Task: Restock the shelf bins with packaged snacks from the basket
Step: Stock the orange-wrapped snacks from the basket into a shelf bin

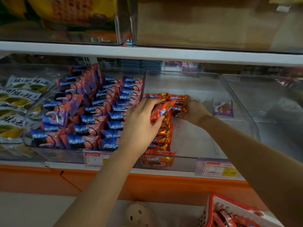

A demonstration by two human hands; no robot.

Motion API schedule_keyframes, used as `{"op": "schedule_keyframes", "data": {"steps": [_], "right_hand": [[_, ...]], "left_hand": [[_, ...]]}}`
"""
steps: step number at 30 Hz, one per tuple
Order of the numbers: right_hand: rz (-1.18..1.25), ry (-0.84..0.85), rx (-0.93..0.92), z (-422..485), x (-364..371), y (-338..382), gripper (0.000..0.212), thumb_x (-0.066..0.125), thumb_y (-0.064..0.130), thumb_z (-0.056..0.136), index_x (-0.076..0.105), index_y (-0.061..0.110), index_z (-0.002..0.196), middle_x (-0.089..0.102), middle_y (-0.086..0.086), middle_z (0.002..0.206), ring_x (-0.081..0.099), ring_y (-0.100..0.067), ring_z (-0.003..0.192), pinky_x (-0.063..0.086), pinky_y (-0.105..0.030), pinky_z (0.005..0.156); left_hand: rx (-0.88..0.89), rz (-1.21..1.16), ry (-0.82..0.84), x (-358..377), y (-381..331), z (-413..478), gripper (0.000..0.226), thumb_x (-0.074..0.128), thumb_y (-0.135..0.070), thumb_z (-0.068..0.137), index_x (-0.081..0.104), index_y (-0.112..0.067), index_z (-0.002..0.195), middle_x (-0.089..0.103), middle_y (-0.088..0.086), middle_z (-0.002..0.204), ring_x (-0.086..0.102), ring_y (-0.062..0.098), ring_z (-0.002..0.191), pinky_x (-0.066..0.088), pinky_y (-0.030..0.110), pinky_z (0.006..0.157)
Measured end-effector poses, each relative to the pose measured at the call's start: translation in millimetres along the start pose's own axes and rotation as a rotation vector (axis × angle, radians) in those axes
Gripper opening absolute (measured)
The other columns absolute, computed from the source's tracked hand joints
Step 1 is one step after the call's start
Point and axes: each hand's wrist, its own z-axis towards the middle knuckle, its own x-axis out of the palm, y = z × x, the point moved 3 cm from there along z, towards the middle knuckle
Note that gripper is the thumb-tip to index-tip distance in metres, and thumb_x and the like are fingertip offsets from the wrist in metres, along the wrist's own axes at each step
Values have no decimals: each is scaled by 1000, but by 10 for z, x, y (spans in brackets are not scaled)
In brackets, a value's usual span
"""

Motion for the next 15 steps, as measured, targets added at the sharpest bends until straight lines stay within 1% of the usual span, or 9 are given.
{"op": "schedule_keyframes", "data": {"steps": [2, 5, 7, 11, 13, 15], "right_hand": [[-44, 2, -7, -26, -31, 15, 62, 69, 36, 83, 41, 9, 130, 58, -14, 119, 57, -31, 109, 48, -41, 92], [-287, -33, -63, -47, -88, 71, 57, 63, 39, 87, 40, 11, 130, 45, -15, 124, 52, -31, 110, 45, -40, 87], [-339, -51, -79, -59, -114, 119, 56, 63, 38, 87, 40, 11, 129, 40, -14, 125, 50, -30, 110, 46, -40, 87], [-247, 37, -65, -81, -102, 189, 57, 65, 26, 87, 36, 7, 131, 40, -15, 131, 54, -33, 110, 47, -42, 92], [-185, 83, -40, -118, -88, 221, 58, 63, 20, 87, 33, 7, 134, 35, -17, 136, 53, -35, 113, 46, -43, 95], [-149, 81, -30, -198, -130, 272, 56, 61, 17, 89, 32, 7, 135, 34, -17, 138, 52, -36, 115, 45, -43, 95]], "left_hand": [[11, -6, -2, 5, 12, 1, 40, 71, -17, 83, 59, -12, 121, 62, 6, 116, 61, 24, 103, 50, 51, 89], [23, -13, -2, 10, 23, 1, 40, 72, -16, 83, 59, -12, 121, 62, 6, 114, 62, 24, 102, 50, 51, 88], [32, -11, 2, 14, 24, -2, 41, 72, -15, 82, 59, -12, 121, 62, 5, 114, 62, 24, 101, 50, 51, 88], [36, 4, -3, 20, 31, -4, 41, 72, -16, 82, 59, -13, 121, 62, 5, 114, 62, 24, 101, 49, 51, 89], [34, 30, -12, 18, 23, -12, 42, 72, -18, 83, 59, -14, 122, 62, 4, 114, 61, 24, 103, 47, 48, 95], [44, 70, -20, 20, 20, -16, 44, 72, -19, 83, 59, -14, 124, 63, 5, 114, 61, 25, 103, 43, 43, 96]]}}
